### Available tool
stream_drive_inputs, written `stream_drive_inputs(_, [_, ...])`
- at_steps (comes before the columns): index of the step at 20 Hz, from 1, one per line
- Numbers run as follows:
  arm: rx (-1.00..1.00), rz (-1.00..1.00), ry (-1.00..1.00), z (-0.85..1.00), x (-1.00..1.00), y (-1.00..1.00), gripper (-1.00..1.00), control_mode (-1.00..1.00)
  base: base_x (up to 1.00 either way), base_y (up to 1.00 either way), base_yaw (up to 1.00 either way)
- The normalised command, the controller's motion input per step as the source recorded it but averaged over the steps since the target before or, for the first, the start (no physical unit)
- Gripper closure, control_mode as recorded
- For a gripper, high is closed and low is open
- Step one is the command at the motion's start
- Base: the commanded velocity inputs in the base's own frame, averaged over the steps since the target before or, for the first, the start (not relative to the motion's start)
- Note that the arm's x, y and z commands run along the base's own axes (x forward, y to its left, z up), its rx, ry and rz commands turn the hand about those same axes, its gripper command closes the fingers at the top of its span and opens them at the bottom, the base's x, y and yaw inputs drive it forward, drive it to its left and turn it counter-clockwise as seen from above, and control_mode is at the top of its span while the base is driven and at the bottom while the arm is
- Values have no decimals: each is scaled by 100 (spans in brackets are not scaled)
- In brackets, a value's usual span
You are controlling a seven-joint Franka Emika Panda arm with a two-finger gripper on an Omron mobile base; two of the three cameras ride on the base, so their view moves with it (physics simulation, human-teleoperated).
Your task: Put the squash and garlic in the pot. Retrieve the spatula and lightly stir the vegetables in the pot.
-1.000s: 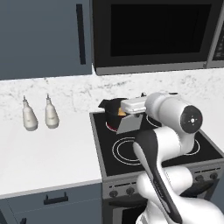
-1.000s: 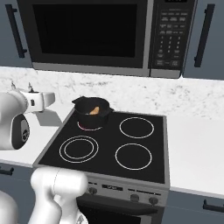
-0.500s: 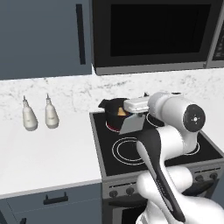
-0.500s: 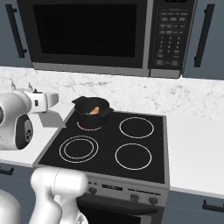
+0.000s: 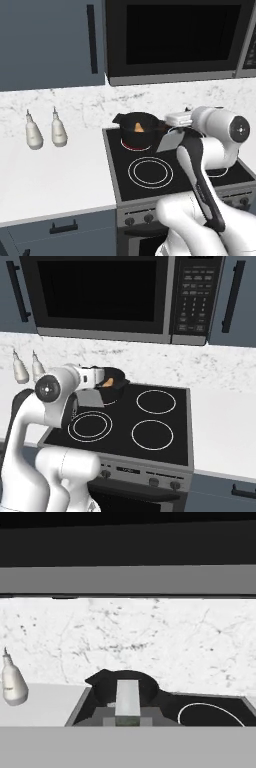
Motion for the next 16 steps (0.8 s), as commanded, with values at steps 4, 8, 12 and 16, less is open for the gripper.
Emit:
stream_drive_inputs(4, [10, 0, 0, -33, 71, -46, 100, -100, 0, 0, 0])
stream_drive_inputs(8, [24, 0, 0, -7, 67, -36, 100, -100, 0, 0, 0])
stream_drive_inputs(12, [36, 0, 0, 0, 19, -33, 100, -100, 0, 0, 0])
stream_drive_inputs(16, [35, 0, 0, 0, 8, -8, 100, -100, 0, 0, 0])
